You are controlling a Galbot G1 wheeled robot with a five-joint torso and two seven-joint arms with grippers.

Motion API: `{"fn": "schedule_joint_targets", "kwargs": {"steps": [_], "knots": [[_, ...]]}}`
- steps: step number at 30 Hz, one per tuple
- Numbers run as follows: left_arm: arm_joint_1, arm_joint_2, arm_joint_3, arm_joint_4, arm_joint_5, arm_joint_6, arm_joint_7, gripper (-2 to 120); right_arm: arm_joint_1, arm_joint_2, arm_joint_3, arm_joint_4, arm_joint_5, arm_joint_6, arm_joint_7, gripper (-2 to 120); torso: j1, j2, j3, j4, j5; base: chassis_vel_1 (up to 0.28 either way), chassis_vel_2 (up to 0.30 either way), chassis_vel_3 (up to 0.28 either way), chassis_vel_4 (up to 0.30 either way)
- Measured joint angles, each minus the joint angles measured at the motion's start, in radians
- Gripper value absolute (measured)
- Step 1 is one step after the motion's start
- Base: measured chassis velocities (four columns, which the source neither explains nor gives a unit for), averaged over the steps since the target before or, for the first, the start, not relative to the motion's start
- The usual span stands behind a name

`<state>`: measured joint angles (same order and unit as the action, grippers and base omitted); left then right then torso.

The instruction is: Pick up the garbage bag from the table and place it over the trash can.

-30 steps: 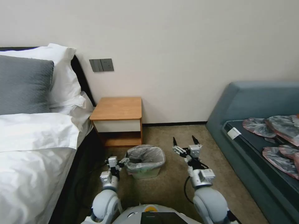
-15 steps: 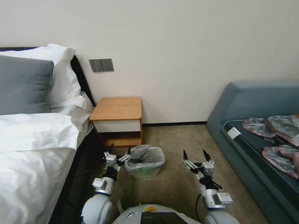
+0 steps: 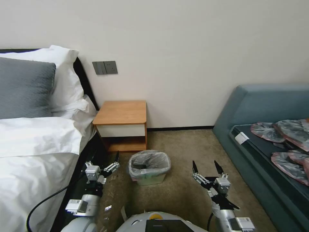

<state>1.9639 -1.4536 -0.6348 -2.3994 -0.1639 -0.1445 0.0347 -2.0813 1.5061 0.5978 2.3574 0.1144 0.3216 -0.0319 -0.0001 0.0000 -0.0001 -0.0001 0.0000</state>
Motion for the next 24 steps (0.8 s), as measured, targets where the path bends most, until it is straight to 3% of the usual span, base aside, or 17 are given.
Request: {"fn": "schedule_joint_targets", "kwargs": {"steps": [8,12,24], "knots": [[0.044,-0.011,0.037,0.011,0.088,0.012,-0.041,100,0.0,0.007,0.011,0.002,-0.001,0.004,-0.003,100,0.0,0.0,0.0,0.0001,0.0,0.0,0.0,0.0,0.0],[0.068,-0.013,0.041,0.032,0.119,-0.019,-0.067,100,0.028,0.006,0.008,-0.001,-0.016,-0.021,-0.002,100,0.0,0.0,0.0,0.0002,0.0,0.0,0.0,0.0,0.0],[0.084,-0.009,0.007,0.024,0.044,-0.015,-0.091,100,0.077,-0.004,-0.007,-0.005,-0.038,-0.072,-0.002,100,0.0,0.0,0.0,0.0001,0.0,0.0,0.0,0.0,0.0]]}}
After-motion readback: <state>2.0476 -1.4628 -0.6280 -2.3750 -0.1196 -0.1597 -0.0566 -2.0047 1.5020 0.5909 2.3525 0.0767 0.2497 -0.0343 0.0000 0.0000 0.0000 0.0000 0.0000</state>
